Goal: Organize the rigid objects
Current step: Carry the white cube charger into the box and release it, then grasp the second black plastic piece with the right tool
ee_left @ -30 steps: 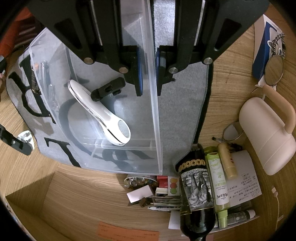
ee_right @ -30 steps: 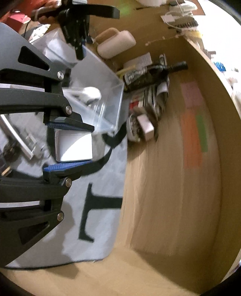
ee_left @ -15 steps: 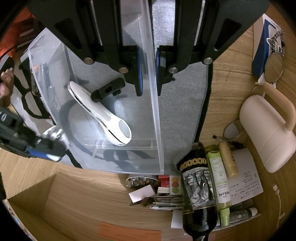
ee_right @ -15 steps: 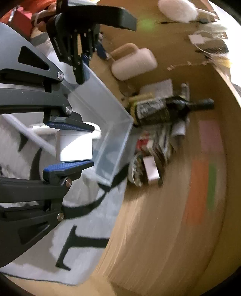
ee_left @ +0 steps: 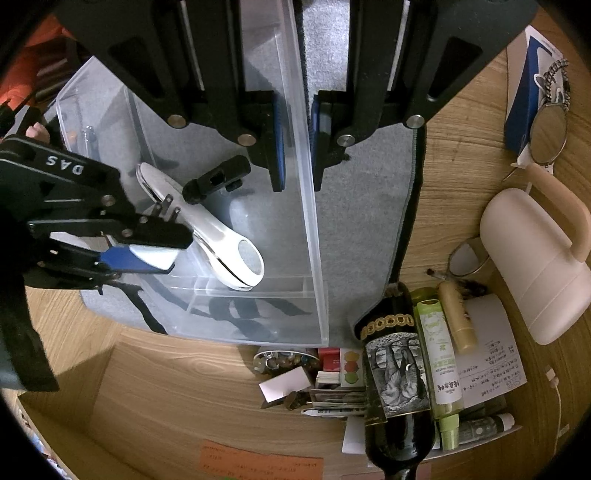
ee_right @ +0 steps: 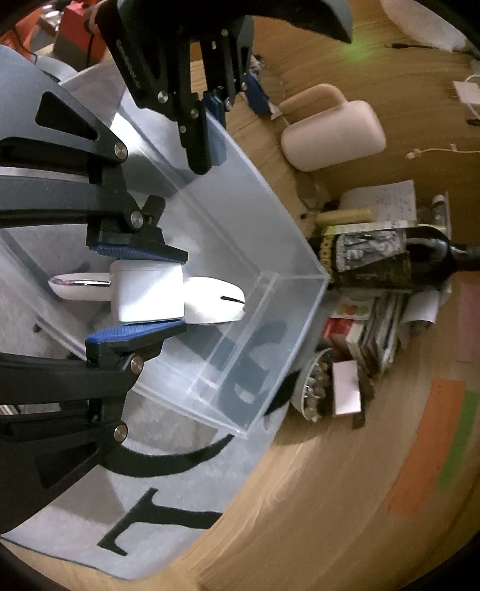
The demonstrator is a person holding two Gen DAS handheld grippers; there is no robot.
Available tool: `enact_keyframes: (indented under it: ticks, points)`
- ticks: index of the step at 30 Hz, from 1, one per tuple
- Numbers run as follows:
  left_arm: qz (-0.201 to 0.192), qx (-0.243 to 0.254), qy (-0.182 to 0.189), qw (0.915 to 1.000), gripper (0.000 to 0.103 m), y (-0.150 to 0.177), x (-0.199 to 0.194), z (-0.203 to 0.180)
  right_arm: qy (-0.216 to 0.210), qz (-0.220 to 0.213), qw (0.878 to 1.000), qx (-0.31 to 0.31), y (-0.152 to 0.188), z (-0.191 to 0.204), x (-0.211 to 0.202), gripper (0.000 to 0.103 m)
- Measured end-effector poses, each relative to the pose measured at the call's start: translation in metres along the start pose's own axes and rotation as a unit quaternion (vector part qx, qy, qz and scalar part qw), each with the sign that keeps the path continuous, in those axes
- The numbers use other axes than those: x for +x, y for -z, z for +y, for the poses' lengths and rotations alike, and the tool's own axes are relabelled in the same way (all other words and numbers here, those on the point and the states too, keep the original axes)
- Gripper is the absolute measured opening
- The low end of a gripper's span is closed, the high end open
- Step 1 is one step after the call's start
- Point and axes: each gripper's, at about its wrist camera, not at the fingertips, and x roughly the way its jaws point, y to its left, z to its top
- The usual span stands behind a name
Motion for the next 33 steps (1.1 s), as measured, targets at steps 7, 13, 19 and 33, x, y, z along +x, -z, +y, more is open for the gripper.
enact_keyframes:
  ticks: [7,13,19,33]
  points:
    - [0.0,-0.001,0.0,1.0,0.011,0.0,0.0,0.0,0.004,0.018,1.0,0.001,0.0,0.0,0.007,0.032]
    - [0.0,-0.001,0.0,1.0,0.011,0.0,0.0,0.0,0.02,0.004,1.0,-0.005,0.002,0.001,-0.002,0.048]
    - [0.0,-0.001,0.0,1.0,0.011,0.0,0.0,0.0,0.035,-0.023,0.999,0.002,0.003,-0.005,-0.023,0.062]
    - [-0.001,-0.001,0.001,1.0,0.011,0.0,0.0,0.0,0.099,-0.072,0.991,0.049,0.026,-0.042,-0.082,0.065]
